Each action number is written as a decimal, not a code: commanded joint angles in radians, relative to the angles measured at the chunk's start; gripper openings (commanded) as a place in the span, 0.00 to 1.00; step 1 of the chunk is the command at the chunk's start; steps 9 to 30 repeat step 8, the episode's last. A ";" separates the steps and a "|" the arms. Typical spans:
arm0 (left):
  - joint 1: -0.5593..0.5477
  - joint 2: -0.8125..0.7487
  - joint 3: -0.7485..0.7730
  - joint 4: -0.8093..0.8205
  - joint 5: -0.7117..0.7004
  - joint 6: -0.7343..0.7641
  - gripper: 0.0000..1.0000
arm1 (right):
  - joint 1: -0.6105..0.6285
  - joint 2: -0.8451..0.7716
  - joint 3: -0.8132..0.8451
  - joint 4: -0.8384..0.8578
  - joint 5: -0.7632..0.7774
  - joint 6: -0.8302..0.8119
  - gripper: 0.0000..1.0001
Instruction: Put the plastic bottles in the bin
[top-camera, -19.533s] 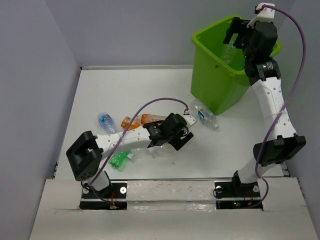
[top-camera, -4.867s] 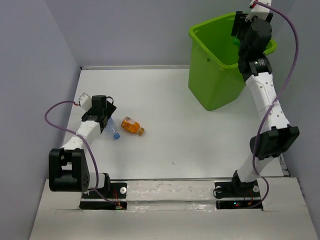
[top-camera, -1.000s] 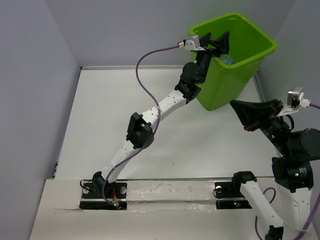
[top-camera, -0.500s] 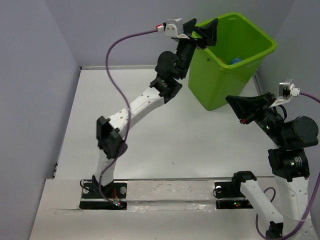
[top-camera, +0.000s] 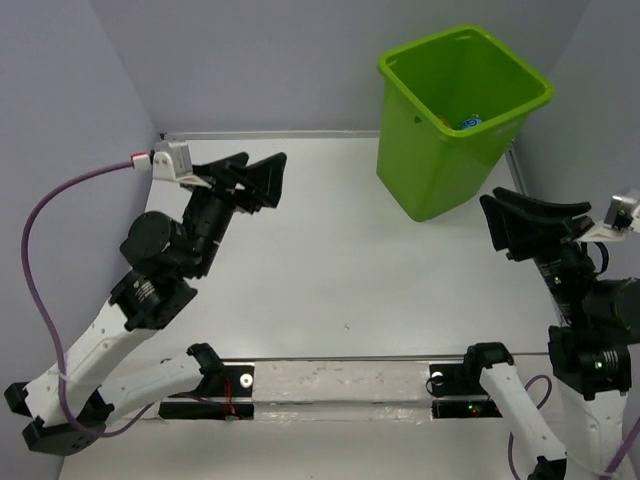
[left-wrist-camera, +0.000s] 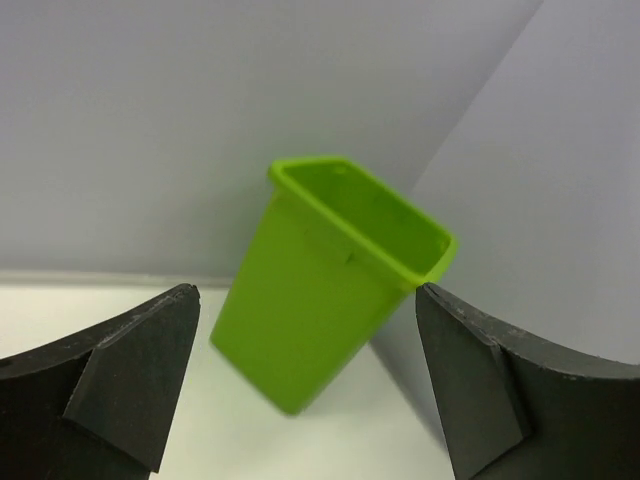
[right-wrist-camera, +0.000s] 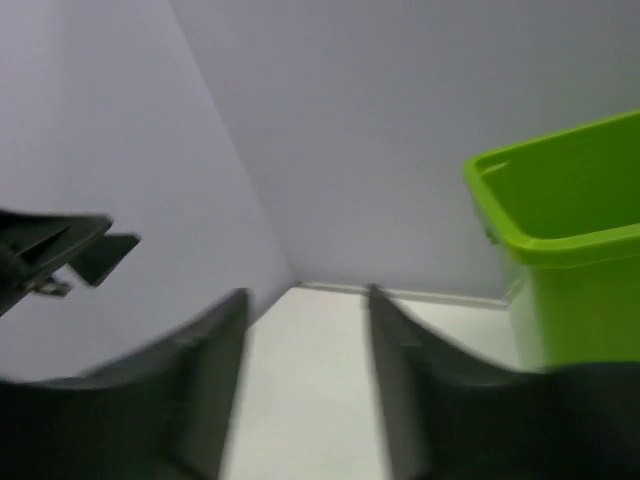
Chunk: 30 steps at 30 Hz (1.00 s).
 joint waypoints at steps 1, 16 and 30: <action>-0.004 -0.276 -0.227 -0.250 0.023 -0.089 0.99 | 0.005 -0.114 0.045 -0.080 0.290 -0.094 0.73; -0.004 -0.596 -0.462 -0.309 -0.016 -0.145 0.99 | 0.005 -0.254 -0.118 -0.104 0.400 -0.074 1.00; -0.004 -0.596 -0.462 -0.309 -0.016 -0.145 0.99 | 0.005 -0.254 -0.118 -0.104 0.400 -0.074 1.00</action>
